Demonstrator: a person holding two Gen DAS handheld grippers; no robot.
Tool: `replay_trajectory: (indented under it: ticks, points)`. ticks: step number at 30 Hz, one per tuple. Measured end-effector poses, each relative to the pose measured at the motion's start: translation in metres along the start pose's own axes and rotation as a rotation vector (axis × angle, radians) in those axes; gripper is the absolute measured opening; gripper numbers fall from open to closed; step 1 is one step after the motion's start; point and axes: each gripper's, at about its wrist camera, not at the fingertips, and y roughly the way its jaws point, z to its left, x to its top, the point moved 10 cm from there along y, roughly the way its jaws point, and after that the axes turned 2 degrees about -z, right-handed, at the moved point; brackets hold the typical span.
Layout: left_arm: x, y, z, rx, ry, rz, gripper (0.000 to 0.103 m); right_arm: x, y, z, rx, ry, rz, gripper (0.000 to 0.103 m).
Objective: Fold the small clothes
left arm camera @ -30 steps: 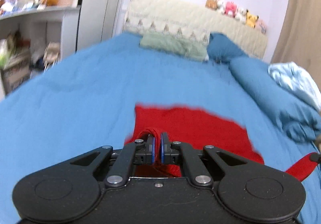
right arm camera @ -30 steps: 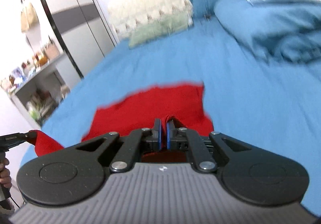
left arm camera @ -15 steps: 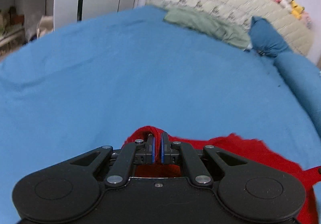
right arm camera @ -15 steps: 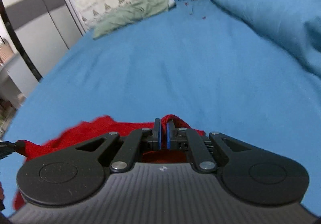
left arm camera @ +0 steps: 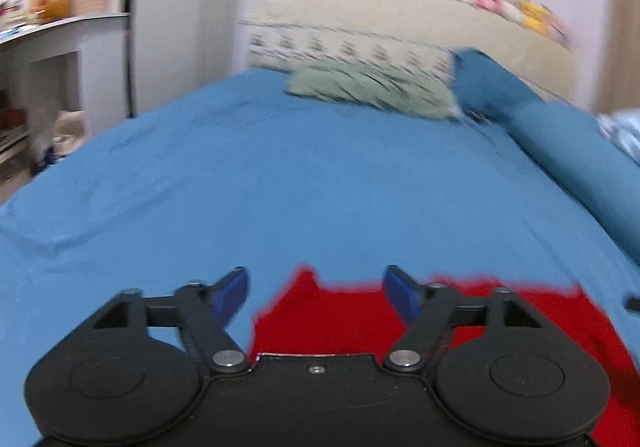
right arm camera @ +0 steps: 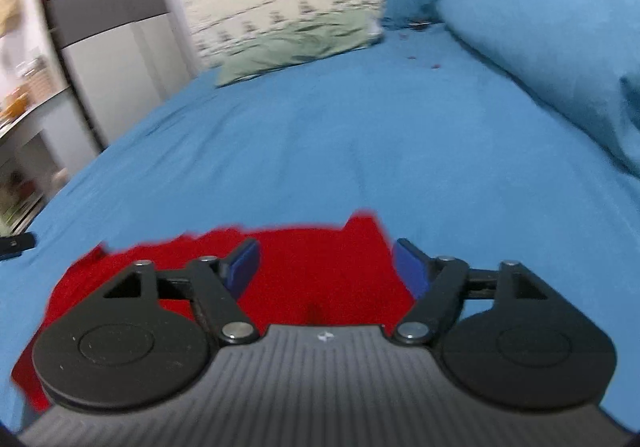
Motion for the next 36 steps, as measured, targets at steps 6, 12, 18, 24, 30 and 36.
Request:
replay_trajectory:
  ticks: [6, 12, 18, 24, 30, 36]
  points:
    - [-0.089, 0.003, -0.016, -0.032, 0.074, 0.220, 0.092, -0.066, 0.010, 0.006, -0.020, -0.043, 0.154, 0.102]
    - [-0.104, 0.010, -0.020, 0.007, 0.110, 0.275, 0.092, -0.076, 0.023, -0.012, -0.082, -0.023, 0.156, 0.102]
    - [-0.071, -0.036, -0.043, -0.025, 0.154, 0.194, 0.091, -0.037, -0.031, -0.008, -0.050, -0.054, 0.104, 0.102]
    - [-0.058, -0.072, -0.089, -0.103, 0.212, 0.177, 0.103, -0.043, -0.101, -0.020, -0.061, -0.159, 0.213, 0.103]
    - [-0.089, -0.050, -0.131, -0.127, 0.221, 0.229, 0.103, -0.095, -0.099, -0.033, -0.063, -0.160, 0.272, 0.098]
    - [-0.103, -0.020, -0.146, -0.124, 0.250, 0.236, 0.103, -0.124, -0.078, -0.035, -0.057, -0.126, 0.232, 0.085]
